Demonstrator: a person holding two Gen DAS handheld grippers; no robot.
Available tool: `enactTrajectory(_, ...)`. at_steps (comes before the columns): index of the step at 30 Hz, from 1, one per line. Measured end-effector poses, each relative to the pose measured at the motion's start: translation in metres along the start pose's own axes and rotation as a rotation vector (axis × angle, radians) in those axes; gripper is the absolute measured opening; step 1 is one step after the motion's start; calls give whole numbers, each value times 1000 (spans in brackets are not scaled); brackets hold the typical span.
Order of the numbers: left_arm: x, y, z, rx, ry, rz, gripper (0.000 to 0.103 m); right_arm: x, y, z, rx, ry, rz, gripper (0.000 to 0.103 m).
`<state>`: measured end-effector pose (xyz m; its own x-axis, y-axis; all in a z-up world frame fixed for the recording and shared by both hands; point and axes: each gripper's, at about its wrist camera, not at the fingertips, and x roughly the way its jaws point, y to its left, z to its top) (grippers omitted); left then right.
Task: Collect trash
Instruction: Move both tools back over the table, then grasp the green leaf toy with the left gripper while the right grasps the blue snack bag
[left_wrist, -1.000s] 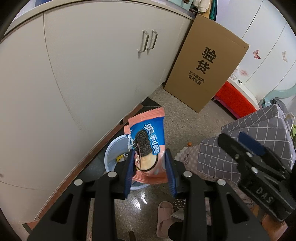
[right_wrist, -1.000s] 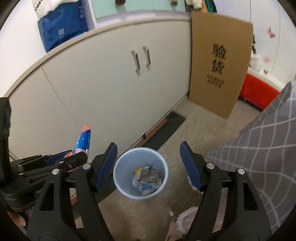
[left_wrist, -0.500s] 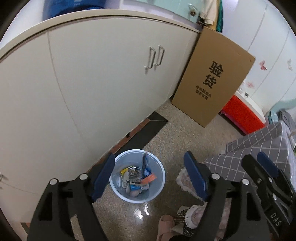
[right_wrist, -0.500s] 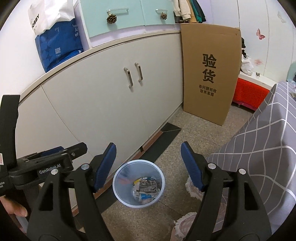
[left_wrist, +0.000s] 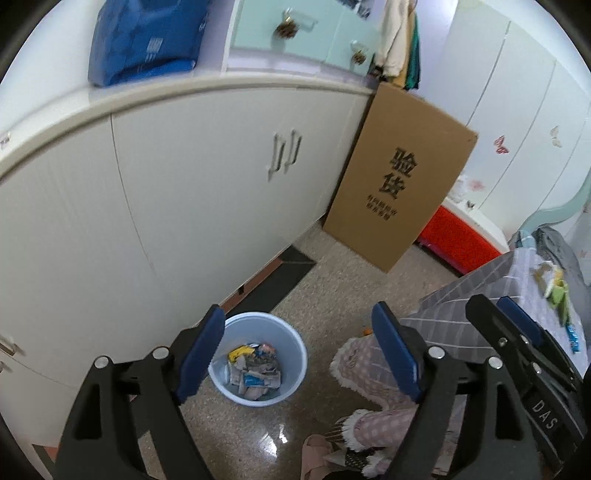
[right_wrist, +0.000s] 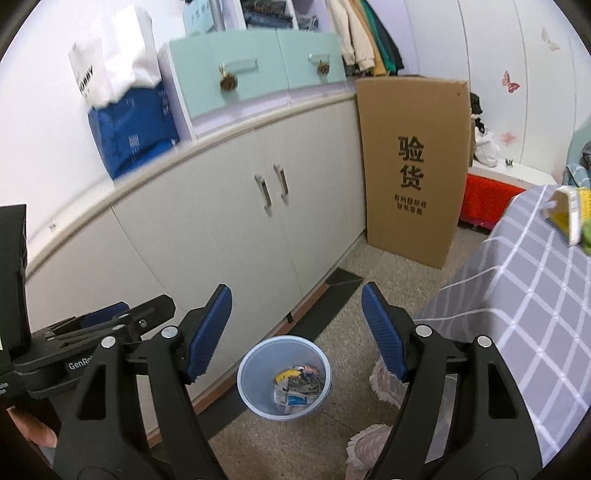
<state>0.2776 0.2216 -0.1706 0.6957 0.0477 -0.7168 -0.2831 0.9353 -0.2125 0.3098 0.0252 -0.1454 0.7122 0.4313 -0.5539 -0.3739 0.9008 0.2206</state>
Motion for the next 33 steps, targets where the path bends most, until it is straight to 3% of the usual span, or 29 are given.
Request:
enactTrajectory(9,-46,-82,-4,85,-49,-107,81,-80,-56,15,61,-93,-43,76)
enactTrajectory(17,-49,-184,-20,212,-8,-221,81,-144,-164,12,130,-90,-181,78)
enactTrajectory(20,-40,-231,-29,247,25,-283,81,-160,-210,7,172,-74,-246,77)
enactTrajectory(25,-19,-285,-42,323,75,-312,81,-168,-291,-1,224,10,-377,77)
enactTrajectory(30,3,-333,-51,394,106,-316,81,-152,-348,-6,289,118,-392,77)
enactTrajectory(33,13,-357,-54,427,116,-328,81,-137,-359,-7,239,178,-416,72)
